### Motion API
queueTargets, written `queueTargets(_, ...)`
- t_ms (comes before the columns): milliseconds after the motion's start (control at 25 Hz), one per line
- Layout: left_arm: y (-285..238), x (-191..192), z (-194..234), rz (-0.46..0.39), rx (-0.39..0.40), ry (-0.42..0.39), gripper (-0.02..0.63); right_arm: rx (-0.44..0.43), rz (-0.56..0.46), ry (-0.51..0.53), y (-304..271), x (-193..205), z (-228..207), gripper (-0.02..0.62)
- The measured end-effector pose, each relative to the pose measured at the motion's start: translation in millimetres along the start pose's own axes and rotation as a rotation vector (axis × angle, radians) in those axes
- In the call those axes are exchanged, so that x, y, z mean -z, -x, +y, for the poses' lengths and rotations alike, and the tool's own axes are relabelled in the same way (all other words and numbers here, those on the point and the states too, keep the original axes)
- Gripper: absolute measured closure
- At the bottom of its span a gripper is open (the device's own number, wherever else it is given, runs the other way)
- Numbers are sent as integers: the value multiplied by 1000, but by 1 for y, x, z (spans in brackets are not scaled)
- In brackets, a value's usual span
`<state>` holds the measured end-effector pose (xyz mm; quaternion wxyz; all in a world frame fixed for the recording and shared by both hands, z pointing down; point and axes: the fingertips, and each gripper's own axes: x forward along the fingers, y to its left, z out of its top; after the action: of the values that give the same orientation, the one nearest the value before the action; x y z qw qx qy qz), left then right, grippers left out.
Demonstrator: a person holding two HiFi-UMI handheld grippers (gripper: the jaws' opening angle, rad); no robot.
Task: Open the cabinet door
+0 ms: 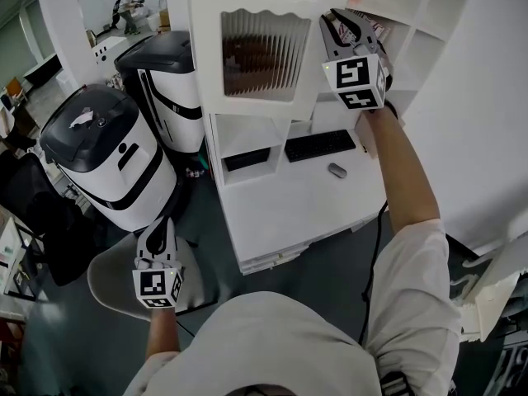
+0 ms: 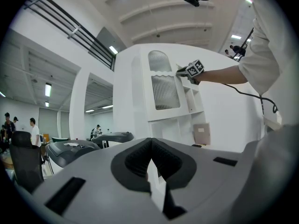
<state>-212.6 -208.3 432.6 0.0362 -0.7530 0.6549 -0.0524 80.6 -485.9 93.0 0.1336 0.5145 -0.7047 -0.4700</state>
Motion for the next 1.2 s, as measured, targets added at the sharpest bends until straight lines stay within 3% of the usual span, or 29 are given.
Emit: queueTargets(1200,2,-5,-22,-10,59,8,607,-67,-166,416,88,-94,33,520)
